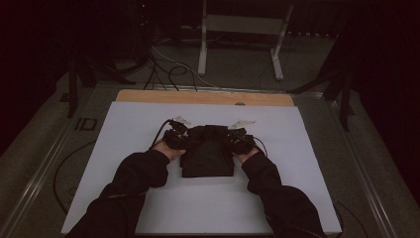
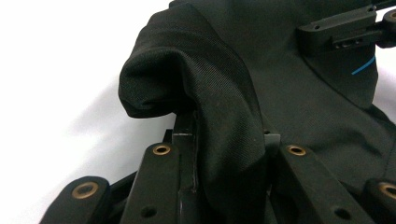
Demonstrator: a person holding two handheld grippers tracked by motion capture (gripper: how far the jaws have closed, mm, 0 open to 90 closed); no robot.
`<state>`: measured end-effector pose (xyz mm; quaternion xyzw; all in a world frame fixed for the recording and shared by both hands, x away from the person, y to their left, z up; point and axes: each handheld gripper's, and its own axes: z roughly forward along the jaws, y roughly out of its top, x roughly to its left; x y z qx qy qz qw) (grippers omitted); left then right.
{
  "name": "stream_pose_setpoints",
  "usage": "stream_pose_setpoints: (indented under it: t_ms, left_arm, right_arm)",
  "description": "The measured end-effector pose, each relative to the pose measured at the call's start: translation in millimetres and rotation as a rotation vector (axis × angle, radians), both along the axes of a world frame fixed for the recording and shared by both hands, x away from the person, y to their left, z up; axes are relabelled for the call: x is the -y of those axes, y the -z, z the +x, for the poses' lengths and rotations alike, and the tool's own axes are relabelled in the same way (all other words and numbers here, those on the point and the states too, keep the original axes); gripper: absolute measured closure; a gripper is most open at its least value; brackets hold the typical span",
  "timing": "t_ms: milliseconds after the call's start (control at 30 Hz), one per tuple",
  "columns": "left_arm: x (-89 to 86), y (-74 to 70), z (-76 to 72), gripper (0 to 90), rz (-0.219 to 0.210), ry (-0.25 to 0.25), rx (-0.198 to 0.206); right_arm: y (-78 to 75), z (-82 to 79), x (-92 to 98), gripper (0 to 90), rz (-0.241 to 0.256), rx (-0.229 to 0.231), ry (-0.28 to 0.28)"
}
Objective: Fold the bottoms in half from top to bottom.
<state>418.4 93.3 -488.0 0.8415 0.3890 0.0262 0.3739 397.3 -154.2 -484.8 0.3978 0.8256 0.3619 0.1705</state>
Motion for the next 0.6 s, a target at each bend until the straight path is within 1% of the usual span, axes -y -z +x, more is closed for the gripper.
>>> stream_pose_setpoints:
  t_ms: [67, 133, 267, 333, 367, 400, 533, 600]
  left_arm:
    - [-0.6, 1.0, 1.7, 71.0, -0.003, -0.005, -0.004]
    - [-0.9, 2.5, 4.8, 70.9, -0.001, -0.002, 0.0]
    - [0.2, 4.5, 7.9, 70.6, 0.004, -0.008, -0.004]
    - [0.2, 4.5, 7.9, 70.6, 0.004, -0.008, -0.004]
    - [0.8, 5.9, 10.8, 70.5, 0.018, -0.005, -0.002]
    - [0.8, 6.4, 11.4, 70.4, 0.015, -0.013, -0.003]
    - [0.5, 7.2, 12.9, 70.3, 0.018, -0.016, -0.004]
    - [0.8, 7.8, 14.5, 70.1, 0.021, -0.021, 0.001]
  right_arm:
    - [1.4, 1.8, -0.3, 78.1, 0.005, -0.001, 0.001]
    - [1.9, 3.4, -0.3, 78.1, -0.003, -0.001, 0.003]
    - [2.9, 7.7, 0.6, 77.9, -0.006, -0.002, 0.007]
    - [3.4, 8.7, 0.6, 77.9, -0.009, -0.004, 0.005]
    - [5.1, 10.9, 0.6, 77.7, -0.01, -0.005, 0.0]
    - [5.9, 11.9, 0.8, 77.7, -0.01, -0.004, -0.001]
    - [7.9, 14.4, 1.2, 77.7, -0.008, -0.003, 0.001]
    - [8.6, 16.6, 0.8, 77.6, -0.016, -0.004, 0.001]
